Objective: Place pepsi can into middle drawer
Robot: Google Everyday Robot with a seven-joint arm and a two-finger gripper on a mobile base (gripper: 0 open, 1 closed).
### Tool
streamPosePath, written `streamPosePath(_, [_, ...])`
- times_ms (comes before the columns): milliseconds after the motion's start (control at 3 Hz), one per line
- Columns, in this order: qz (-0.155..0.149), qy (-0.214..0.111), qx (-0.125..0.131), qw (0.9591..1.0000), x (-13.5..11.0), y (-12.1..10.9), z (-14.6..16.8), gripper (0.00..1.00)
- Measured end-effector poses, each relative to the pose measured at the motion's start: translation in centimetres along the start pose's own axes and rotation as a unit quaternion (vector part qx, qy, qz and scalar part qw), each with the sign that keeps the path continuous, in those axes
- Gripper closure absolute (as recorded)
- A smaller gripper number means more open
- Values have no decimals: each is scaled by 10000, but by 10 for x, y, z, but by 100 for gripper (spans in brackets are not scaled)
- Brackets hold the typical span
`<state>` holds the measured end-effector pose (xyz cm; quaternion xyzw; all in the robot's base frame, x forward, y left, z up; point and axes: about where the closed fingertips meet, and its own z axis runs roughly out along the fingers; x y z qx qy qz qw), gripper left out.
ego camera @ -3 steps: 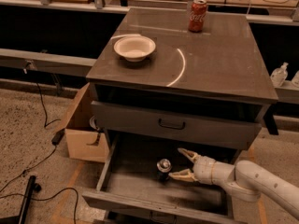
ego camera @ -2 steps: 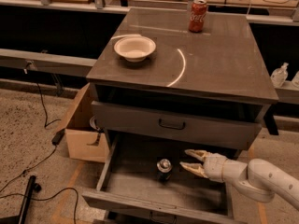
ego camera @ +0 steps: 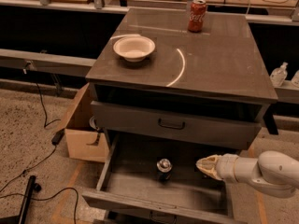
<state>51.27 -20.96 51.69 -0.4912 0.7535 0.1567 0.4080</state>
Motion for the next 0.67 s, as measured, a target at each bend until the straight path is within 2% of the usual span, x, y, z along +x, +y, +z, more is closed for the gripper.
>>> streamPosePath(333, [488,834,-27,9953,26,0,-21,100])
streamPosePath(667, [801,1047,47,9913,41,-5,-31,100])
